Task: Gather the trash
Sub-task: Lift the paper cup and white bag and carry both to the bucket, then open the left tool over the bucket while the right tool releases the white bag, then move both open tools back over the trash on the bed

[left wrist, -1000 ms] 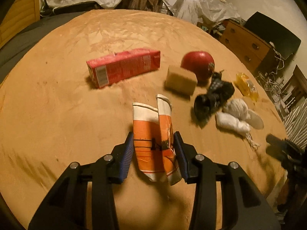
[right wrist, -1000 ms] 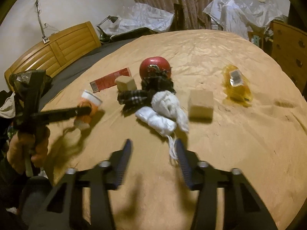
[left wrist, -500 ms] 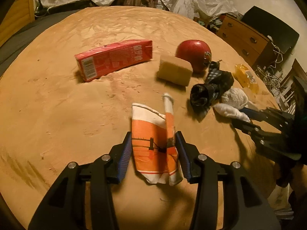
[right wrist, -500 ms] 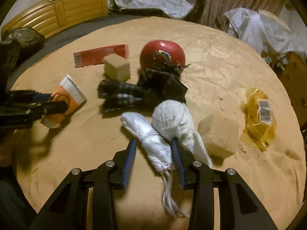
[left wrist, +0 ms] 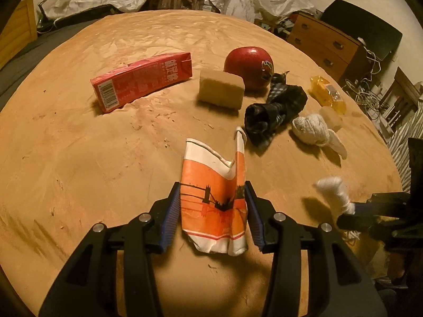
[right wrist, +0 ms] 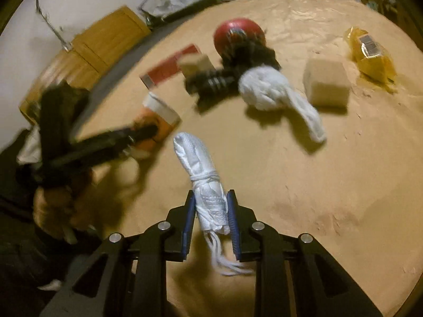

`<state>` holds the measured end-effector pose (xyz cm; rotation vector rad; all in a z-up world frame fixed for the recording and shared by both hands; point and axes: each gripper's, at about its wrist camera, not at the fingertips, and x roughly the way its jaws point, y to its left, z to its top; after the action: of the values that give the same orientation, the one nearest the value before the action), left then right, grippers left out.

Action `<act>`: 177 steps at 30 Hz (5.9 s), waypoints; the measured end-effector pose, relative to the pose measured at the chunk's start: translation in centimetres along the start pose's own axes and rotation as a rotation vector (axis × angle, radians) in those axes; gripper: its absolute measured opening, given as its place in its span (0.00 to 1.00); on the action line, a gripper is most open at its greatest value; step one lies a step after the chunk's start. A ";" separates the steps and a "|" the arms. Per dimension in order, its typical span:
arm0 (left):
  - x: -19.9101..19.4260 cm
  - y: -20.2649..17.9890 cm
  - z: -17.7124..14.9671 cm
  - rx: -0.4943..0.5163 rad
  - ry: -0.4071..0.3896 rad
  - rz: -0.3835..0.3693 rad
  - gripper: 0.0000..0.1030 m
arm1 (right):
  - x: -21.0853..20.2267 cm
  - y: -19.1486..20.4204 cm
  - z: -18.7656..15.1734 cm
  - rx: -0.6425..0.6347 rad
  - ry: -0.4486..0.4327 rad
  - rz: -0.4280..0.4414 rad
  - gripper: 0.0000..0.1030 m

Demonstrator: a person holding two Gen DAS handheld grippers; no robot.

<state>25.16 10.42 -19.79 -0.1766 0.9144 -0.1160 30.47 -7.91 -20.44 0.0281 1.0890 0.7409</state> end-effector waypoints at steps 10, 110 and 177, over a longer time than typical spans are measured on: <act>1.4 0.4 0.5 -0.019 0.026 0.001 0.43 | 2.2 4.5 1.5 -0.278 0.022 -0.180 0.44; -9.6 -47.8 -8.0 0.695 -0.118 -0.386 0.42 | -44.5 -14.5 -29.3 0.445 -0.336 -0.727 0.20; -5.5 -38.1 -7.4 0.669 0.063 -0.253 0.62 | -37.7 -7.0 -24.4 0.236 -0.429 -0.550 0.81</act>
<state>15.01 -26.72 -12.24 0.3368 0.8685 -0.6536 4.97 -42.31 -5.14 0.0804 0.7147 0.0967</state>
